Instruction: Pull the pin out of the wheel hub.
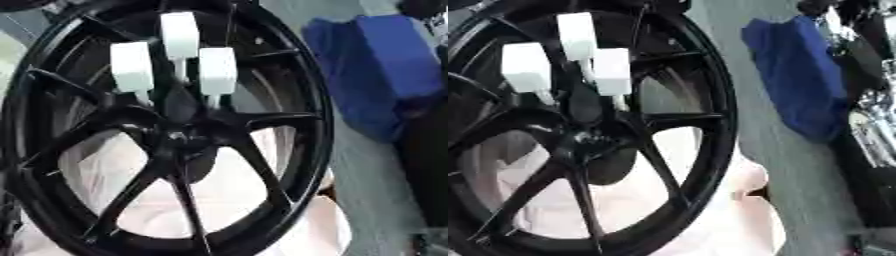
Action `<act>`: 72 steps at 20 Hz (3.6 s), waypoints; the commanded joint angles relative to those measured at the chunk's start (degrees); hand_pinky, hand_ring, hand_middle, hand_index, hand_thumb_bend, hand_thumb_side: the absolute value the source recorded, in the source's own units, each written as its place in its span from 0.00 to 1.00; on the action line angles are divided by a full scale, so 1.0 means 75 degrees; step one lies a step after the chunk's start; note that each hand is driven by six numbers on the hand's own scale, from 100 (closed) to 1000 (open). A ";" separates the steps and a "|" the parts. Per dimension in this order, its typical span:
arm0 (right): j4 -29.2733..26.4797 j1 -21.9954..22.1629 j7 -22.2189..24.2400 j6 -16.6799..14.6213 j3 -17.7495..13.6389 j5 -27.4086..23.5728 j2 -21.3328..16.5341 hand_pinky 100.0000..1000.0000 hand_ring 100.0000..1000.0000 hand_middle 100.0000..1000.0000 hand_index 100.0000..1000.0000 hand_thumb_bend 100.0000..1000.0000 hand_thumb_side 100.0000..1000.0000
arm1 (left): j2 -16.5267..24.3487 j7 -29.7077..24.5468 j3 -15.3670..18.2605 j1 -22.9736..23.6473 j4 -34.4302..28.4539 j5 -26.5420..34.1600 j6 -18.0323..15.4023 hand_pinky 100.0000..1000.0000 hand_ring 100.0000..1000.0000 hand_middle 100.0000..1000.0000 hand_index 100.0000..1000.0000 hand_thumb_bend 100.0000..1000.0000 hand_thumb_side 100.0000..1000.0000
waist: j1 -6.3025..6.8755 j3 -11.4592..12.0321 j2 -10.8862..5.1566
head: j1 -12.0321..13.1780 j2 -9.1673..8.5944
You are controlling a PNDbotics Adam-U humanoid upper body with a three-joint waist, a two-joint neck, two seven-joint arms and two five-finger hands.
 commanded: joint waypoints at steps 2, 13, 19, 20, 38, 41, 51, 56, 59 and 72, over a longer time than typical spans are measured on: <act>-0.0139 0.0003 0.0062 0.0042 -0.0107 -0.0031 -0.0367 0.77 0.65 0.59 0.55 0.28 0.37 | 0.0059 0.0007 0.0077 0.0013 -0.0114 0.0115 -0.0029 0.86 0.65 0.59 0.72 0.11 0.55 | 0.0006 -0.0043 -0.0230 | 0.0030 0.0044; -0.0139 -0.0103 0.0641 0.0218 -0.0050 0.0460 -0.1182 0.78 0.68 0.62 0.59 0.29 0.37 | 0.0091 -0.0009 0.0067 0.0057 -0.0114 0.0113 0.0000 0.86 0.65 0.59 0.72 0.11 0.55 | -0.0054 -0.0047 -0.0263 | 0.0009 -0.0157; -0.0139 -0.0362 0.1980 0.0296 0.0020 0.1645 -0.2866 0.78 0.72 0.66 0.66 0.27 0.38 | 0.0144 -0.0019 0.0046 0.0106 -0.0114 0.0071 0.0033 0.86 0.65 0.59 0.72 0.11 0.55 | -0.0142 -0.0084 -0.0278 | 0.0027 -0.0154; -0.0139 -0.0408 0.2226 0.0304 0.0051 0.1789 -0.3116 0.78 0.73 0.67 0.67 0.27 0.38 | 0.0152 -0.0023 0.0040 0.0113 -0.0114 0.0064 0.0042 0.86 0.65 0.59 0.72 0.11 0.55 | -0.0156 -0.0084 -0.0281 | 0.0024 -0.0152; -0.0139 -0.2599 0.5077 0.0831 0.1480 0.2187 -0.4643 0.79 0.78 0.72 0.73 0.36 0.30 | 0.0303 -0.0174 -0.0115 0.0105 -0.0114 0.0105 0.0090 0.85 0.65 0.59 0.72 0.11 0.56 | -0.0351 0.0173 -0.0334 | -0.0239 -0.0216; -0.0139 -0.3059 0.5241 0.1212 0.1809 0.1934 -0.4502 0.79 0.77 0.71 0.73 0.39 0.28 | 0.0311 -0.0188 -0.0127 0.0107 -0.0114 0.0123 0.0106 0.85 0.65 0.58 0.72 0.12 0.55 | -0.0382 0.0221 -0.0347 | -0.0271 -0.0218; -0.0139 -0.4526 0.5961 0.2461 0.2821 0.1701 -0.3658 0.79 0.77 0.71 0.72 0.43 0.25 | 0.0325 -0.0218 -0.0164 0.0082 -0.0114 0.0189 0.0169 0.85 0.65 0.59 0.72 0.12 0.55 | -0.0478 0.0375 -0.0423 | -0.0368 -0.0211; -0.0139 -0.4999 0.6283 0.3067 0.3200 0.1658 -0.3198 0.79 0.77 0.71 0.73 0.46 0.23 | 0.0336 -0.0201 -0.0167 0.0038 -0.0114 0.0251 0.0191 0.85 0.65 0.59 0.72 0.12 0.54 | -0.0524 0.0492 -0.0449 | -0.0445 -0.0179; -0.0139 -0.5215 0.6427 0.3411 0.3374 0.1696 -0.2933 0.78 0.77 0.70 0.73 0.51 0.20 | 0.0350 -0.0200 -0.0172 0.0004 -0.0114 0.0276 0.0201 0.85 0.65 0.58 0.72 0.12 0.54 | -0.0572 0.0589 -0.0446 | -0.0500 -0.0147; -0.0139 -0.5442 0.6751 0.4183 0.3571 0.2040 -0.2500 0.78 0.80 0.74 0.77 0.63 0.18 | 0.0389 -0.0234 -0.0218 -0.0187 -0.0114 0.0349 0.0260 0.85 0.65 0.58 0.71 0.13 0.54 | -0.0774 0.0873 -0.0319 | -0.0771 -0.0050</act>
